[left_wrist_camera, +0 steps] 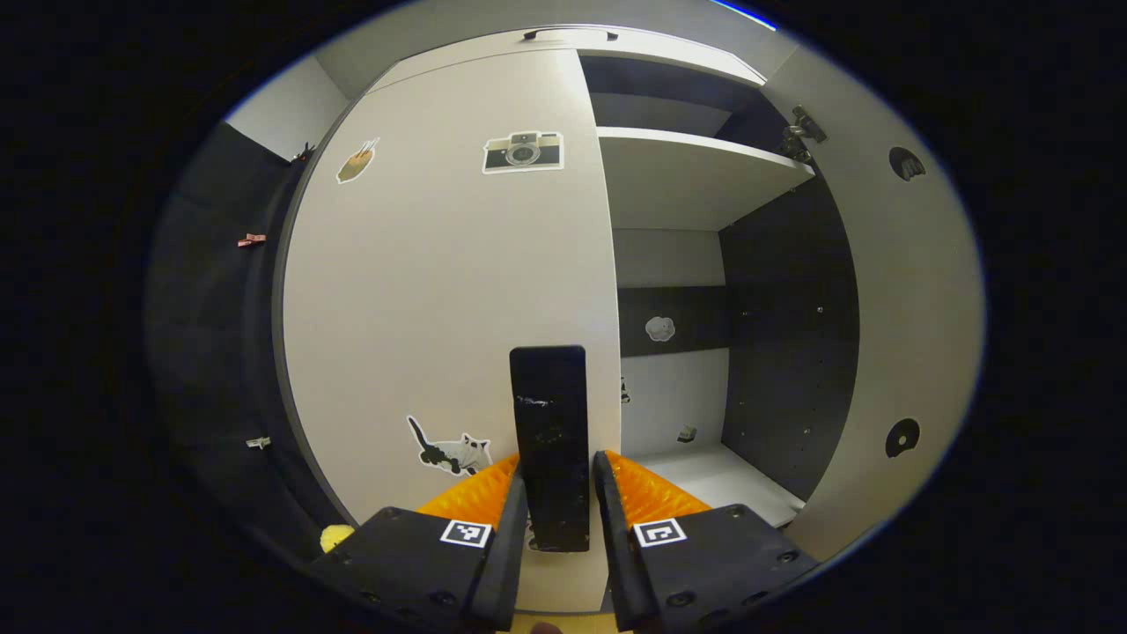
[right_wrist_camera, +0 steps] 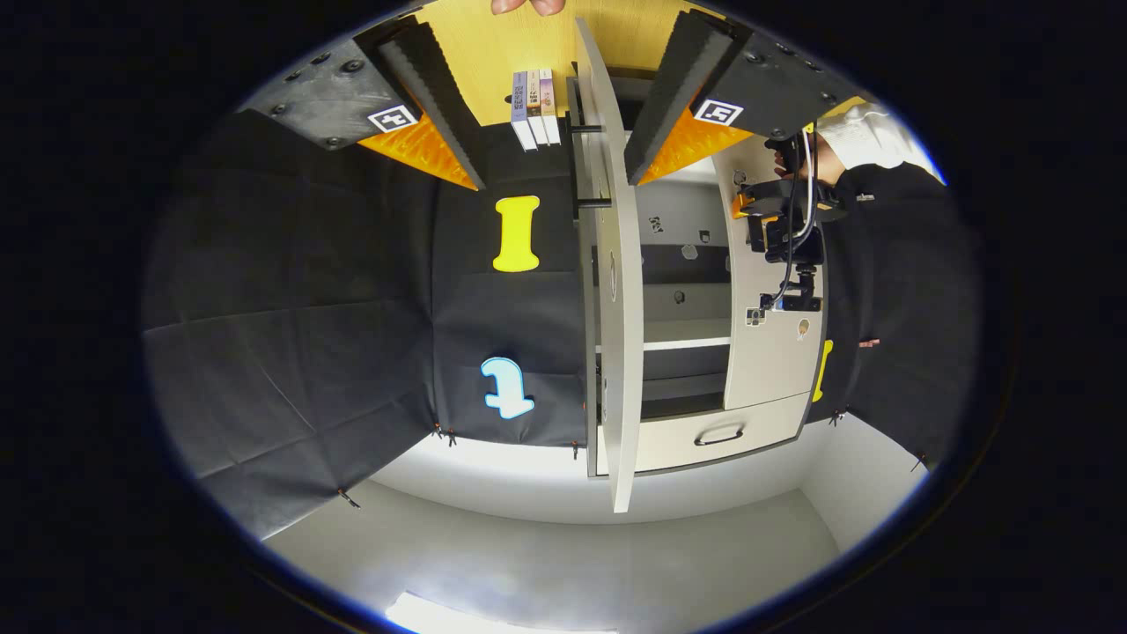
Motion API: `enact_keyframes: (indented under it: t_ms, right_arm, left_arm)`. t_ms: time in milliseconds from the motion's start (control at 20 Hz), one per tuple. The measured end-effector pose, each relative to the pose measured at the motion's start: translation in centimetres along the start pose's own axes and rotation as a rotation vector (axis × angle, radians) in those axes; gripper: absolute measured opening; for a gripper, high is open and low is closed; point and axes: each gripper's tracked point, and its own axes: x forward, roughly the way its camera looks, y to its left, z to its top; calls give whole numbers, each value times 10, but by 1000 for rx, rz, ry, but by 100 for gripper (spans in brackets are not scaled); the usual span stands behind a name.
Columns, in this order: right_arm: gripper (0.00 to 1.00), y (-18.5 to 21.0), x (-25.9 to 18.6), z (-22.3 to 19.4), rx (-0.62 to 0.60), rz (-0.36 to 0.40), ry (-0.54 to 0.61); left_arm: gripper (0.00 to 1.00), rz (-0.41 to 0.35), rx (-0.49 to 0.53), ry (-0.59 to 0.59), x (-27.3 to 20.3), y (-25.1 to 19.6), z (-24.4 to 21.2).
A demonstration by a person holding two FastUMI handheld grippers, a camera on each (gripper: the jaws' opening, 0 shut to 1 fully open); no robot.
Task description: Open the right door of the double-door shoe cabinet with the right hand, and open the left door with the left hand.
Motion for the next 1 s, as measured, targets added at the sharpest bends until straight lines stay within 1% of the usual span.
enact_keyframes:
  t_ms: [50, 100, 200, 350, 450, 500, 600, 1000]
  right_arm:
    - [97, 1, -1, -1, -1, 3, 4]
    - [97, 0, -1, 0, -6, 6, 4]
    - [98, -2, 0, 1, -27, 6, -3]
    - [98, -3, -1, 3, -50, 6, -7]
    - [97, -2, -3, 4, -53, 9, -7]
    - [97, -2, -2, 3, -54, 11, -8]
    - [98, 3, -2, 4, -46, 22, -6]
    - [98, 30, -9, 1, -31, 78, 5]
  left_arm:
    - [43, 5, -1, 0, 1, 3, 0]
    - [36, 4, -24, 7, 1, 3, -1]
    - [34, 5, -47, 36, 0, 2, -4]
    - [34, -5, 1, 72, -1, 1, -8]
    - [27, -43, -39, 67, -2, 0, -8]
    - [21, -54, -53, 66, -2, 1, -7]
    - [17, -59, -46, 68, -6, 2, -6]
    - [16, -148, -80, 81, -33, 20, -4]
